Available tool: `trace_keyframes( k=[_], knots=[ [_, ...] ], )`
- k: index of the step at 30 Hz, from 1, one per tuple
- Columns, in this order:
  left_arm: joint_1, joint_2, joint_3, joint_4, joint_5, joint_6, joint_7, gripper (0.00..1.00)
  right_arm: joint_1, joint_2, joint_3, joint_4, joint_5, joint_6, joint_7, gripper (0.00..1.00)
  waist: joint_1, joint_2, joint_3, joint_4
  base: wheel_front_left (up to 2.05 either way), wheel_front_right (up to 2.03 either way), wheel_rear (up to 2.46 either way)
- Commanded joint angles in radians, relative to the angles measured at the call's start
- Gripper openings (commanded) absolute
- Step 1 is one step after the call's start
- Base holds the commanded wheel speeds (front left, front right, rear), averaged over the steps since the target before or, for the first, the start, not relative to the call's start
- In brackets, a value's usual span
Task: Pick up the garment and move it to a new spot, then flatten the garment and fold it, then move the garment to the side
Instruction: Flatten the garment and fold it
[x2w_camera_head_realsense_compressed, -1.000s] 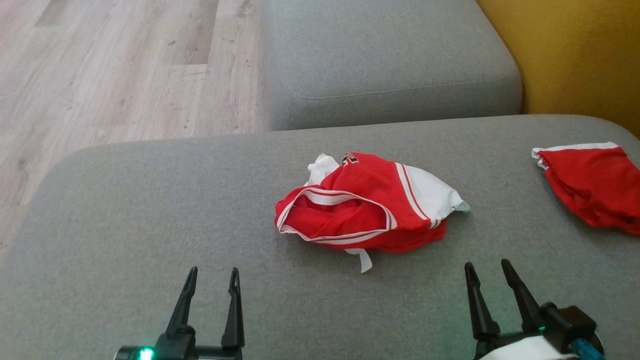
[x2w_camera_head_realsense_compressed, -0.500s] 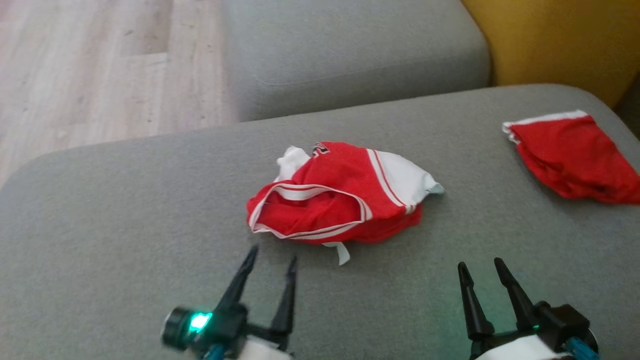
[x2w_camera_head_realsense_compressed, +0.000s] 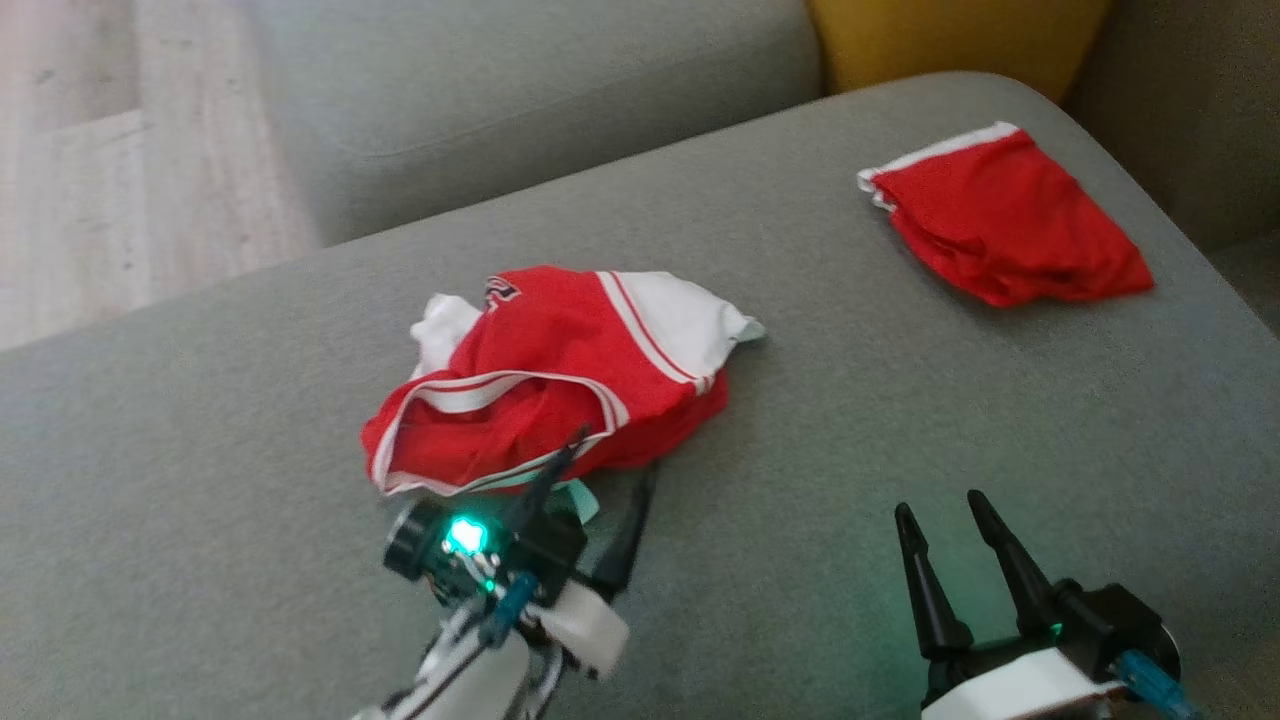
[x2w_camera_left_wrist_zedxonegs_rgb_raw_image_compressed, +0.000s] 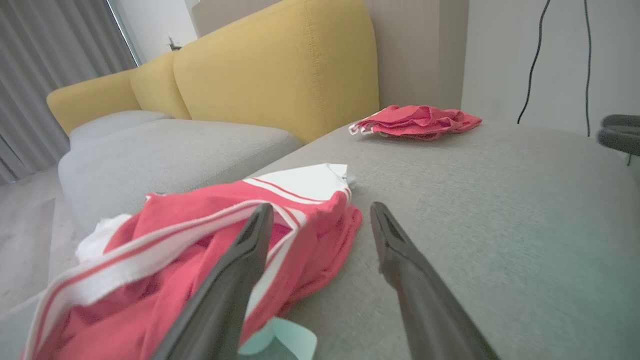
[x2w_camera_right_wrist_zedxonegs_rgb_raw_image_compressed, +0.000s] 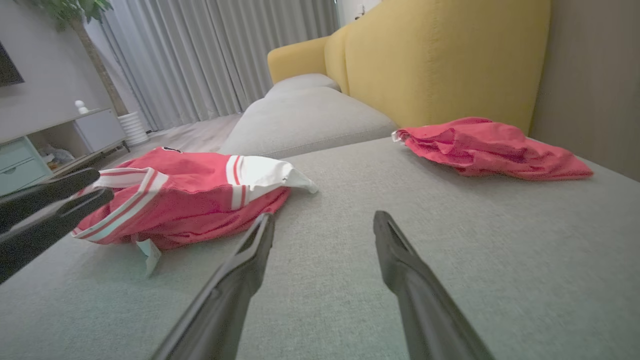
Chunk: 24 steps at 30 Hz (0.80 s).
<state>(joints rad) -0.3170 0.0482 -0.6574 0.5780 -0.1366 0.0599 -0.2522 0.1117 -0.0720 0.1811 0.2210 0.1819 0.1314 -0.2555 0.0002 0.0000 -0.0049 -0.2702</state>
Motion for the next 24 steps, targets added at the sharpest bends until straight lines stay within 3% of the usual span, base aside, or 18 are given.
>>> trace_keyframes(
  k=[1, 7, 15, 18, 19, 20, 21, 22, 24],
  knots=[
    [-0.071, 0.002, 0.036, 0.003, 0.002, 0.029, -0.01, 1.0, -0.045, -0.012, 0.021, -0.034, -0.003, -0.001, -0.006, 1.0, -0.0002, 0.0, 0.026, -0.039, 0.0, 0.0, 0.0],
    [-0.13, 0.002, 0.039, 0.165, -0.013, 0.053, 0.007, 1.0, -0.054, -0.011, 0.029, -0.036, -0.001, -0.001, -0.006, 1.0, -0.0002, 0.0, 0.044, -0.068, 0.0, 0.0, 0.0],
    [-0.199, 0.002, 0.005, 0.232, -0.024, 0.032, -0.005, 1.0, -0.073, -0.009, 0.041, -0.033, 0.001, -0.001, -0.006, 1.0, -0.0002, 0.0, 0.06, -0.079, 0.0, 0.0, 0.0],
    [-0.22, 0.002, -0.014, 0.259, -0.038, 0.008, -0.006, 0.71, -0.083, -0.009, 0.045, -0.031, 0.003, -0.001, -0.006, 1.0, -0.0002, 0.0, 0.064, -0.083, 0.0, 0.0, 0.0],
    [-0.227, 0.002, -0.02, 0.267, -0.042, 0.005, -0.006, 0.46, -0.084, -0.009, 0.045, -0.031, 0.003, -0.001, -0.006, 1.0, -0.0002, 0.0, 0.065, -0.084, 0.0, 0.0, 0.0],
    [-0.233, 0.002, -0.028, 0.277, -0.045, 0.0, -0.006, 0.33, -0.085, -0.008, 0.045, -0.031, 0.004, -0.001, -0.006, 1.0, -0.0002, 0.0, 0.065, -0.085, 0.0, 0.0, 0.0],
    [-0.239, 0.002, -0.035, 0.289, -0.049, -0.003, -0.002, 0.12, -0.084, -0.008, 0.046, -0.03, 0.004, -0.001, -0.006, 1.0, -0.0002, 0.0, 0.065, -0.087, 0.0, 0.0, 0.0],
    [-0.244, 0.002, -0.041, 0.3, -0.054, -0.006, 0.004, 0.0, -0.084, -0.008, 0.048, -0.028, 0.005, -0.001, -0.006, 1.0, -0.0002, 0.0, 0.065, -0.09, 0.0, 0.0, 0.0],
    [-0.254, 0.002, -0.049, 0.317, -0.064, -0.012, 0.007, 0.0, -0.086, -0.007, 0.051, -0.026, 0.007, -0.001, -0.006, 1.0, -0.0002, 0.0, 0.066, -0.098, 0.0, 0.0, 0.0]
  ],
)
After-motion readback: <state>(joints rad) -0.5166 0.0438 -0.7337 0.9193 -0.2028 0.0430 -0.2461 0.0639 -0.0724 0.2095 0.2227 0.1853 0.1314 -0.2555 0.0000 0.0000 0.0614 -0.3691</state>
